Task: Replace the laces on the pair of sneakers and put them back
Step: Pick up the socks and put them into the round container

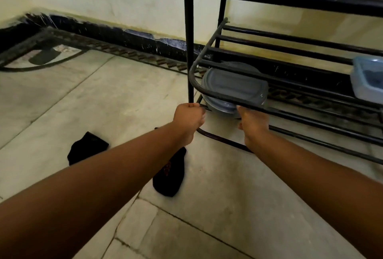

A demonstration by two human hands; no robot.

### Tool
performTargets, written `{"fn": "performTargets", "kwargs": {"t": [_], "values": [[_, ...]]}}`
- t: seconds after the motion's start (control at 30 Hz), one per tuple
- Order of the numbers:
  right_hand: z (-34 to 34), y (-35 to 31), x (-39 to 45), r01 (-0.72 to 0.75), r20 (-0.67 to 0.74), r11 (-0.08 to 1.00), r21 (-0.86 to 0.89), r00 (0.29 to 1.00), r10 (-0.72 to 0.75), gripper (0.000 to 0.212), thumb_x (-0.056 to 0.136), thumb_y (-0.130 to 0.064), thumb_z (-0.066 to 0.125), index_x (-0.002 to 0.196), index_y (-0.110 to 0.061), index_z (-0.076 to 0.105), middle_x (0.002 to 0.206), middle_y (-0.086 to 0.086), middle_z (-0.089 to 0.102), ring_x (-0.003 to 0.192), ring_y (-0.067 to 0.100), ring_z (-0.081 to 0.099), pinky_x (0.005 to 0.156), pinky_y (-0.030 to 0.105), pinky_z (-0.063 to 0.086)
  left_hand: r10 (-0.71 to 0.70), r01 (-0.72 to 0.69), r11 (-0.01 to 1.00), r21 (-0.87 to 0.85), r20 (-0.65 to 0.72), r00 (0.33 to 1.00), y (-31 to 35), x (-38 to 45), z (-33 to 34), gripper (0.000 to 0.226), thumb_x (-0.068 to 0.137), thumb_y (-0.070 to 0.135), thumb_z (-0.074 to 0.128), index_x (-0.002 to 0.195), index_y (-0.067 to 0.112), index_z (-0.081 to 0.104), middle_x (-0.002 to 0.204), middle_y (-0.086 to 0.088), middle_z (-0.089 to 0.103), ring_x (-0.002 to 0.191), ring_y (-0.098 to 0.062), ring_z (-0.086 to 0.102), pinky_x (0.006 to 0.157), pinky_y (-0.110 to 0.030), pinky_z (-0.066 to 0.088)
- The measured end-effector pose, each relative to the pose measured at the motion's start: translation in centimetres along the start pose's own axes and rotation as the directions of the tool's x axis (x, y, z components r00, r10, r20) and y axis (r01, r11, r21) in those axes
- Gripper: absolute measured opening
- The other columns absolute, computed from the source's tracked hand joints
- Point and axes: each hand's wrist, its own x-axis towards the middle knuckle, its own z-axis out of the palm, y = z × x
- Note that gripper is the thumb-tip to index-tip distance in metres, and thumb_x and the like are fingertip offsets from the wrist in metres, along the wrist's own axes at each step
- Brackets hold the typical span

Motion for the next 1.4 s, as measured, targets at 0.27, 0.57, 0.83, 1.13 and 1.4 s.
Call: {"fn": "performTargets", "kwargs": {"t": [0.27,0.57,0.83,1.13,1.4], "values": [[-0.3,0.6,6.1,-0.082,0.012,0.993,0.09,0.997,0.081,0.091,0.053,-0.067,0.079,0.122,-0.012,0.054,0.111,0.006,0.064,0.087,0.019,0.066,0.073,0.034,0.057,-0.107,0.107,0.994,0.035,-0.003,0.994,0.9,3.7,2.5,0.035,0.091,0.012,0.05,0.126,0.006,0.05,0.098,-0.007,0.058,0.087,-0.015,0.053,0.079,-0.03,0.045],[-1.0,0.0,2.6,0.02,0.059,1.0,0.017,0.998,-0.021,0.017,0.086,-0.028,0.065,0.093,-0.013,0.062,0.087,0.005,0.065,0.065,0.013,0.06,0.052,0.024,0.047,-0.203,0.213,0.974,-0.075,0.124,0.971,0.3,0.4,0.2,0.012,0.096,0.006,0.048,0.102,0.0,0.056,0.094,-0.011,0.058,0.093,-0.021,0.06,0.084,-0.034,0.054],[-7.3,2.5,-6.6,0.0,0.245,0.989,-0.147,0.969,0.037,0.026,0.082,-0.013,0.069,0.105,-0.005,0.061,0.088,0.013,0.069,0.071,0.023,0.067,0.055,0.028,0.049,-0.266,0.289,0.944,-0.159,0.151,0.952,-2.5,-8.4,-2.2,0.023,0.094,0.001,0.05,0.117,-0.003,0.05,0.098,-0.013,0.059,0.092,-0.019,0.061,0.073,-0.03,0.055],[-12.1,4.6,-17.9,-0.112,0.248,0.977,-0.184,0.956,0.156,0.031,0.079,-0.002,0.068,0.099,-0.01,0.046,0.081,0.014,0.059,0.064,0.023,0.056,0.057,0.035,0.048,-0.245,0.246,0.968,0.042,-0.026,0.969,-10.3,-17.2,-6.4,0.018,0.088,0.0,0.06,0.076,0.01,0.051,0.069,-0.008,0.046,0.053,-0.015,0.038,0.053,-0.029,0.034],[-14.4,5.1,-17.1,-0.067,0.392,0.922,-0.382,0.891,0.228,0.027,0.08,-0.004,0.064,0.103,-0.011,0.052,0.083,0.011,0.058,0.065,0.019,0.053,0.049,0.026,0.041,-0.317,0.306,0.943,-0.13,-0.077,0.945,-13.3,-18.5,-9.0,0.036,0.086,0.011,0.067,0.116,0.012,0.047,0.105,-0.013,0.063,0.089,-0.025,0.064,0.065,-0.031,0.053]]}}
